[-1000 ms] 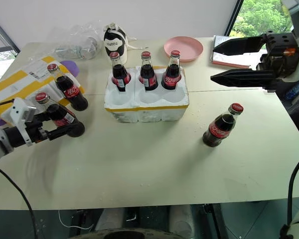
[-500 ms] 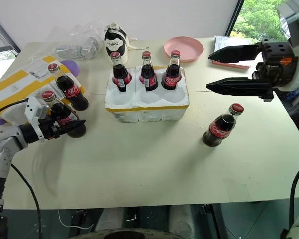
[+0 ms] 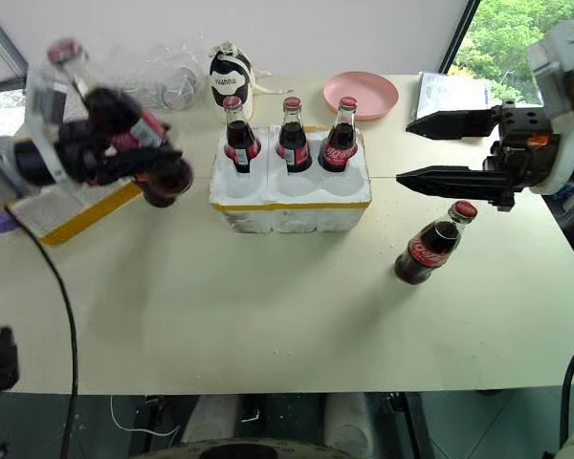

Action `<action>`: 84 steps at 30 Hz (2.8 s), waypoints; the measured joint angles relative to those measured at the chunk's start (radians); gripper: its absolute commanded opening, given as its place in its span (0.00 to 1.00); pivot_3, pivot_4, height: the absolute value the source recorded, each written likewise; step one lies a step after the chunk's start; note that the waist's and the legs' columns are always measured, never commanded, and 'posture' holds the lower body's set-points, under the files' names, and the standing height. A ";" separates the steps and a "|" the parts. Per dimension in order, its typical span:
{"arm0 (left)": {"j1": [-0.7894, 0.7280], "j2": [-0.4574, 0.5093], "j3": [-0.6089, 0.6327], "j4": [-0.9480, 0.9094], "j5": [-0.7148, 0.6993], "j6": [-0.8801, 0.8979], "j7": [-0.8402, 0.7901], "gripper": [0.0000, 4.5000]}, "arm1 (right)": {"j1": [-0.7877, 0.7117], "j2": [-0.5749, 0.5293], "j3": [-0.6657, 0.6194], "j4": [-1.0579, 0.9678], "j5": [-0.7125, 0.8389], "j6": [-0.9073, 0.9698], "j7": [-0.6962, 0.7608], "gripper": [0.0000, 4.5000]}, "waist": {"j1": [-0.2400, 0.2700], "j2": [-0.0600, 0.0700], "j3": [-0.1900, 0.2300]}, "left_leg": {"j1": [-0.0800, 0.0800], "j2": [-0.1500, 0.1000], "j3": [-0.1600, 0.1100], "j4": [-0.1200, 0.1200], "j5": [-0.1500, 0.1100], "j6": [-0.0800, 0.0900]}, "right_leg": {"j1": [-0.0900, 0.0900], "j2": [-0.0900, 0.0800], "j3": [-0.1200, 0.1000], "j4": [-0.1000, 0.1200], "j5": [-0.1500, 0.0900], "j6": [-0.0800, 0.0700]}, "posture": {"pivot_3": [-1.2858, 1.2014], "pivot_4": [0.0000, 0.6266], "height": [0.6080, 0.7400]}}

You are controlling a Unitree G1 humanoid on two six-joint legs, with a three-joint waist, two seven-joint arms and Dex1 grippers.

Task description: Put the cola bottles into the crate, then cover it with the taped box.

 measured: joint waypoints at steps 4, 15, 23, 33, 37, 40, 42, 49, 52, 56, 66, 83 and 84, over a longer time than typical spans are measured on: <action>-0.138 -0.149 -0.134 0.058 0.024 0.046 0.041 0.64 | 0.023 0.014 -0.001 -0.009 -0.009 -0.021 -0.039 1.00 | 0.002 -0.001 0.000 | 0.000 0.000 0.000 0.000 0.001 -0.001 | 0.000 0.001 0.000 0.001 0.000 0.000 | 0.52 0.24 1.00; -0.256 -0.418 -0.348 0.427 0.289 -0.192 0.040 0.64 | 0.088 0.050 -0.021 -0.039 -0.015 -0.025 -0.165 1.00 | 0.001 -0.001 0.001 | -0.001 0.001 -0.001 0.000 0.001 -0.002 | -0.001 0.002 0.000 0.000 0.000 0.000 | 0.52 0.24 1.00; -0.314 -0.546 -0.371 0.701 0.445 -0.405 0.019 0.64 | 0.136 0.055 -0.048 -0.067 -0.011 -0.024 -0.209 1.00 | 0.002 -0.002 0.001 | -0.001 0.001 -0.002 0.000 0.000 0.000 | -0.001 0.002 0.000 0.000 0.000 0.000 | 0.52 0.24 1.00; -0.316 -0.549 -0.374 0.737 0.534 -0.444 0.002 0.64 | 0.144 0.055 -0.038 -0.036 -0.051 -0.052 -0.241 1.00 | 0.001 -0.002 0.001 | -0.001 0.001 -0.002 0.001 -0.002 0.004 | -0.002 0.002 0.000 0.001 0.000 0.000 | 0.52 0.24 1.00; -0.309 -0.547 -0.362 0.722 0.541 -0.442 0.018 0.99 | 0.115 0.056 -0.002 0.011 -0.098 -0.075 -0.257 1.00 | -0.001 -0.002 0.001 | -0.001 0.001 -0.002 0.001 -0.002 0.004 | -0.002 0.002 0.000 0.001 0.000 0.000 | 0.52 0.24 1.00; -0.277 -0.534 -0.348 0.658 0.541 -0.411 0.023 0.99 | 0.088 0.062 0.026 0.041 -0.122 -0.085 -0.261 1.00 | -0.002 -0.002 0.001 | -0.001 0.001 -0.002 0.001 -0.001 0.003 | -0.002 0.002 0.000 0.002 0.000 0.000 | 0.52 0.24 1.00; -0.239 -0.511 -0.330 0.580 0.522 -0.353 0.026 0.99 | 0.072 0.070 0.044 0.055 -0.135 -0.092 -0.263 1.00 | -0.002 -0.002 0.001 | -0.001 0.001 -0.002 0.000 0.000 0.001 | -0.002 0.002 0.000 0.002 0.000 0.000 | 0.52 0.24 1.00; -0.077 -0.343 -0.182 0.122 0.363 -0.091 0.046 0.99 | 0.040 0.094 0.076 0.091 -0.160 -0.109 -0.260 1.00 | -0.003 -0.001 0.001 | -0.001 0.001 -0.002 0.000 0.001 -0.001 | -0.002 0.002 0.000 0.002 0.000 0.000 | 0.52 0.24 1.00; -0.050 -0.269 -0.038 -0.082 0.218 0.061 0.077 0.99 | 0.037 0.096 0.084 0.101 -0.174 -0.113 -0.253 1.00 | 0.000 -0.001 0.001 | 0.000 0.002 -0.003 0.001 0.001 -0.002 | -0.001 0.002 0.000 0.003 0.000 0.000 | 0.52 0.24 1.00; 0.145 -0.083 0.120 -0.280 0.140 0.196 0.135 0.99 | 0.015 0.111 0.102 0.125 -0.189 -0.128 -0.242 1.00 | -0.014 -0.001 0.001 | 0.003 0.001 -0.003 0.000 0.001 -0.002 | 0.001 0.002 0.001 0.002 -0.001 0.000 | 0.52 0.24 1.00; 0.447 -0.130 0.279 -0.278 0.330 0.158 0.559 0.99 | -0.037 0.126 0.132 0.200 -0.234 -0.156 -0.197 1.00 | -0.006 -0.002 0.001 | 0.003 0.001 -0.003 0.000 0.002 -0.003 | 0.003 0.002 0.000 0.002 0.000 0.000 | 0.52 0.24 1.00; 0.243 -0.252 0.096 0.206 0.458 -0.194 0.646 0.99 | -0.056 0.131 0.133 0.177 -0.245 -0.140 -0.191 1.00 | 0.001 -0.002 0.001 | 0.002 0.001 -0.002 0.000 0.002 -0.003 | 0.003 0.002 0.000 0.002 0.000 0.000 | 0.52 0.24 1.00; 0.226 -0.254 0.083 0.243 0.464 -0.216 0.640 0.99 | -0.050 0.132 0.124 0.168 -0.239 -0.134 -0.193 1.00 | 0.001 -0.002 0.001 | 0.002 0.001 -0.002 0.000 0.002 -0.003 | 0.003 0.002 0.000 0.002 0.000 0.000 | 0.52 0.24 1.00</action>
